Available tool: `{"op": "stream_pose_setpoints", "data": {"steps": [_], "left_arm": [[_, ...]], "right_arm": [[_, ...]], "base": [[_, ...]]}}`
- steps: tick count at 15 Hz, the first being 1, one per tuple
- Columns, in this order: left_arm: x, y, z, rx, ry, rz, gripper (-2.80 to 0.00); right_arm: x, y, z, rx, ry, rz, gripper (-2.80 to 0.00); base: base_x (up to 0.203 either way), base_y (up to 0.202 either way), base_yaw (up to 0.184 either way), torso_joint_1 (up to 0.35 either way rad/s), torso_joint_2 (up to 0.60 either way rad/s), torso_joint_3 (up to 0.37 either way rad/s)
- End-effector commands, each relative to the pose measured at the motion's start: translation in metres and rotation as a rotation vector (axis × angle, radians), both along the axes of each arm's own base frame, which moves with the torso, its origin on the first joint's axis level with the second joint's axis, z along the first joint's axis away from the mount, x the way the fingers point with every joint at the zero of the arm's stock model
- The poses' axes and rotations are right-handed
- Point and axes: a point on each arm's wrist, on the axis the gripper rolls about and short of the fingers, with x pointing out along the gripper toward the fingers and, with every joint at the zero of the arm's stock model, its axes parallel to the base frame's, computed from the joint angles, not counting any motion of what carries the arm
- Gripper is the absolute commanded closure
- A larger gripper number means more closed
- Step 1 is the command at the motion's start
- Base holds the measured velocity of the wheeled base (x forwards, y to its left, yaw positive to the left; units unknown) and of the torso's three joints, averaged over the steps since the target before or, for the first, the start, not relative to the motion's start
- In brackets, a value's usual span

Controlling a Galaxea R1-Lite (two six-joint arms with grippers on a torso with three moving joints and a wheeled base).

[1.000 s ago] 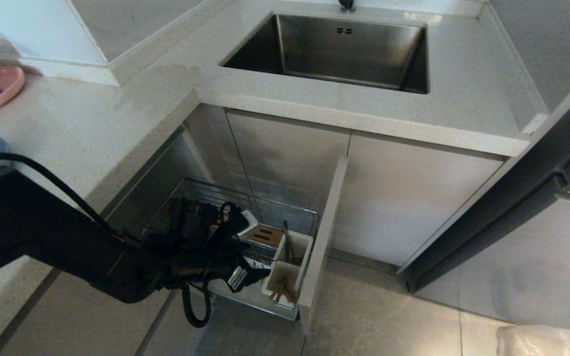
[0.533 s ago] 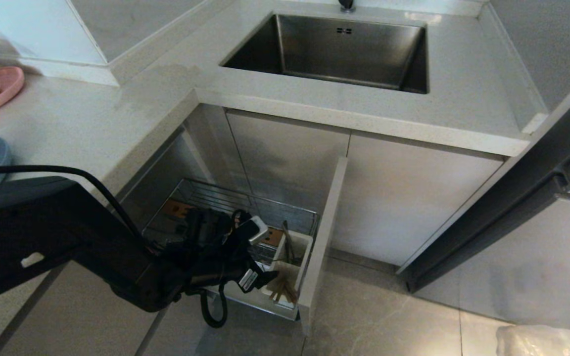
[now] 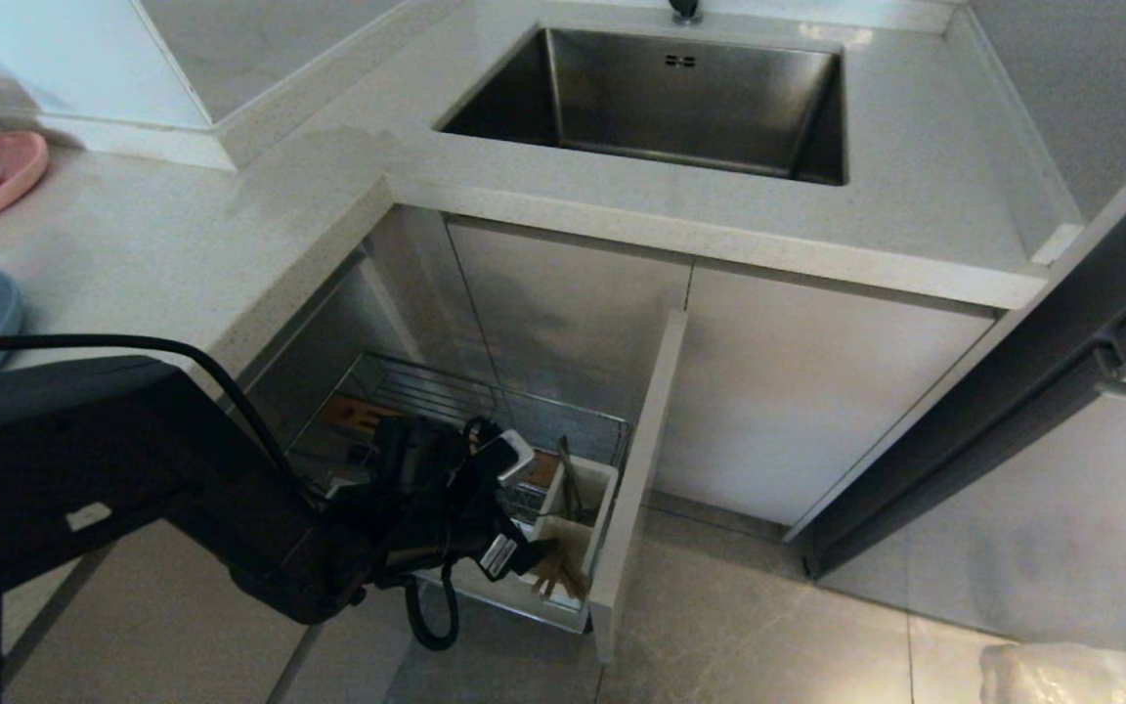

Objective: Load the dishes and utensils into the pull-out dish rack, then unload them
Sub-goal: Take the fork out of the cupboard

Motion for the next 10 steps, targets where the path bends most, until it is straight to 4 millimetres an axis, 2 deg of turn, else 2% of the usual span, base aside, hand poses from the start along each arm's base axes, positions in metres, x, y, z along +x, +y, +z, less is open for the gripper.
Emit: {"op": "stream_pose_setpoints", "data": {"steps": [1,7,8,10], "left_arm": [[0.0014,-0.0010,-0.0018,-0.004,-0.009,-0.002,-2.80],[0.0046,-0.0024,-0.0037,-0.011,-0.010,0.002,-2.80],[0.0057,-0.0029,-0.0026,-0.023,-0.008,0.010,0.00],[0.0072,-0.0036,-0.0015,-0.031,-0.011,0.014,0.00]], "right_arm": [[0.0001,0.0000,0.0001,0.000,0.001,0.000,0.00],[0.0001,0.0000,0.0001,0.000,0.001,0.000,0.00],[0.0001,0.0000,0.0001,0.000,0.001,0.000,0.00],[0.0001,0.0000,0.0001,0.000,0.001,0.000,0.00]], "base": [[0.000,0.000,0.000,0.000,0.00,0.000],[0.000,0.000,0.000,0.000,0.00,0.000],[0.000,0.000,0.000,0.000,0.00,0.000],[0.000,0.000,0.000,0.000,0.00,0.000]]}}
